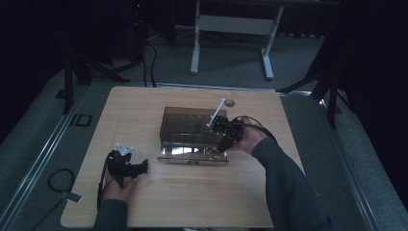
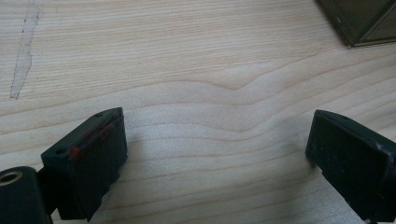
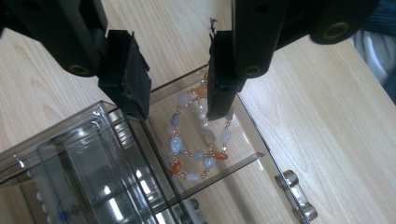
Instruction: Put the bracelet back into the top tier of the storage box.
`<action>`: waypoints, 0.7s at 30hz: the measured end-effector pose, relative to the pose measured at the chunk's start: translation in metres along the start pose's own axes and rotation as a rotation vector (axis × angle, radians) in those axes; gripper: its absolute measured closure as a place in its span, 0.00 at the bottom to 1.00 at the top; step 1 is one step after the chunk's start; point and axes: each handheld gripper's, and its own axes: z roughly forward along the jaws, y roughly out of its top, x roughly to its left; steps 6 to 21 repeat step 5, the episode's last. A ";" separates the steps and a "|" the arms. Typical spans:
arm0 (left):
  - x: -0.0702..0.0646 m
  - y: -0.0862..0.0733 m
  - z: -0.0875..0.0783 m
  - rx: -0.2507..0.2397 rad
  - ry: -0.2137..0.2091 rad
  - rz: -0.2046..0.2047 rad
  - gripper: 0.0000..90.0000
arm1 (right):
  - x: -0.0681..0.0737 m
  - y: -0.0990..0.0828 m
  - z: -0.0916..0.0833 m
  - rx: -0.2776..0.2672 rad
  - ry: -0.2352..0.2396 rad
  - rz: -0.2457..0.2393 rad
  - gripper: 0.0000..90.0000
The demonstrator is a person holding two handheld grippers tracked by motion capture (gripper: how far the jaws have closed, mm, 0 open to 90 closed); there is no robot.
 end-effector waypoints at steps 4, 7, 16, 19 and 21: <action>0.000 0.000 0.000 0.002 0.000 0.000 0.06 | -0.002 -0.004 -0.006 -0.026 0.007 0.013 0.61; 0.000 0.000 0.000 0.003 0.000 0.001 0.06 | -0.002 -0.005 -0.007 -0.031 0.006 0.014 0.60; 0.000 0.000 0.000 0.003 0.000 0.001 0.06 | -0.002 -0.005 -0.007 -0.031 0.006 0.014 0.60; 0.000 0.000 0.000 0.003 0.000 0.001 0.06 | -0.002 -0.005 -0.007 -0.031 0.006 0.014 0.60; 0.000 0.000 0.000 0.003 0.000 0.001 0.06 | -0.002 -0.005 -0.007 -0.031 0.006 0.014 0.60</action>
